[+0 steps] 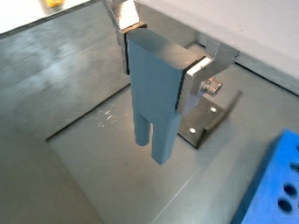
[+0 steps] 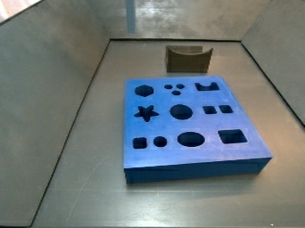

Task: Pick up the square-circle object. Move up. Rotate the square-circle object. Move to above the board. Insert the square-circle object.
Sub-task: Rotate the square-circle object.

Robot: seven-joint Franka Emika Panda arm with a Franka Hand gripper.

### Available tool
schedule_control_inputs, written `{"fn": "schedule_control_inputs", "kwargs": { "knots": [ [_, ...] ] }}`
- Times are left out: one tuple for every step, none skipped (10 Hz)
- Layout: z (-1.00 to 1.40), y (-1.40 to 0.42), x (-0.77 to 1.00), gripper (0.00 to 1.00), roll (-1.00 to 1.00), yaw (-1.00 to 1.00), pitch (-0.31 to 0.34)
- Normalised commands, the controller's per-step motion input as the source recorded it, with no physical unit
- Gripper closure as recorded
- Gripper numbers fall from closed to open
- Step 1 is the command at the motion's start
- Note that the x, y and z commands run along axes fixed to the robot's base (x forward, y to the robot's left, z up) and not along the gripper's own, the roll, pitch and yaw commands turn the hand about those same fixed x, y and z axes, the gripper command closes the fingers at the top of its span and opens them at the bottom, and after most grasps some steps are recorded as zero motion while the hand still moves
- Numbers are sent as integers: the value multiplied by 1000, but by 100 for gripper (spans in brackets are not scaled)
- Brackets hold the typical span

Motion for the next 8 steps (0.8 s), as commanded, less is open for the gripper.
{"fn": "schedule_control_inputs", "kwargs": {
  "knots": [
    [-9,9,31,100,-14,-1000,14],
    [-9,9,31,100,-16,-1000,15],
    [-9,9,31,100,-17,-1000,16],
    [-9,9,31,100,-18,-1000,17],
    [-9,9,31,100,-22,-1000,21],
    [-9,10,31,100,-25,-1000,24],
    [0,0,0,100,-10,-1000,10],
    [0,0,0,100,-11,-1000,11]
  ]
}}
